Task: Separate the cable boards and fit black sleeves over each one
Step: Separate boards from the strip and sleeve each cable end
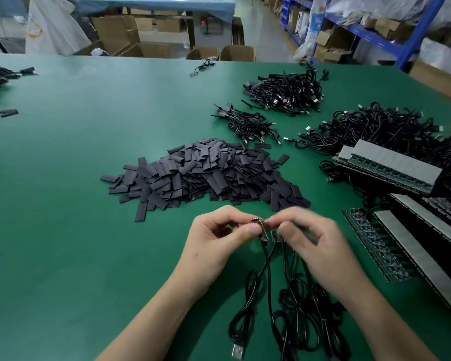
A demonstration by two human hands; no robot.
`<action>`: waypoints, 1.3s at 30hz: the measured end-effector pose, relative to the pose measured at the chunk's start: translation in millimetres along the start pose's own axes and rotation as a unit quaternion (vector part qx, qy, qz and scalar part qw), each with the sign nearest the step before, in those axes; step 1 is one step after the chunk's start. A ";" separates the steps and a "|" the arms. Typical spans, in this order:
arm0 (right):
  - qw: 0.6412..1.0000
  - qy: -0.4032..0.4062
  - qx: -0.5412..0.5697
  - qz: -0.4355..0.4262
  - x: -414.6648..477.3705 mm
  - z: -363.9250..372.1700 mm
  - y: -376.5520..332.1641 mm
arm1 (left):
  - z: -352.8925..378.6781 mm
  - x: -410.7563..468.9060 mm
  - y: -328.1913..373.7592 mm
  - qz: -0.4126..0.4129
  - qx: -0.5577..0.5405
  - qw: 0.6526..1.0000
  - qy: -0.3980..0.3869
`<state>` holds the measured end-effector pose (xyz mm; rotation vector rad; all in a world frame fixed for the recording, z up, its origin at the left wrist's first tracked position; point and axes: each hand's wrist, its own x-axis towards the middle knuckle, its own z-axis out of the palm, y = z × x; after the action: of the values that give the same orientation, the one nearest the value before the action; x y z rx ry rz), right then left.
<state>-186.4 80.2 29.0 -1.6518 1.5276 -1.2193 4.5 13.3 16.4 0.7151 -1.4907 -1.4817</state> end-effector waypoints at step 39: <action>0.976 -0.034 0.198 0.089 1.3 6.1 -3.3 | -20.1 25.0 8.0 0.141 0.334 0.932 0.008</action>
<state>-179.6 78.5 29.7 -1.2560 1.2607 -1.2592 12.7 -17.1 26.8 0.8515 -2.0105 -0.7337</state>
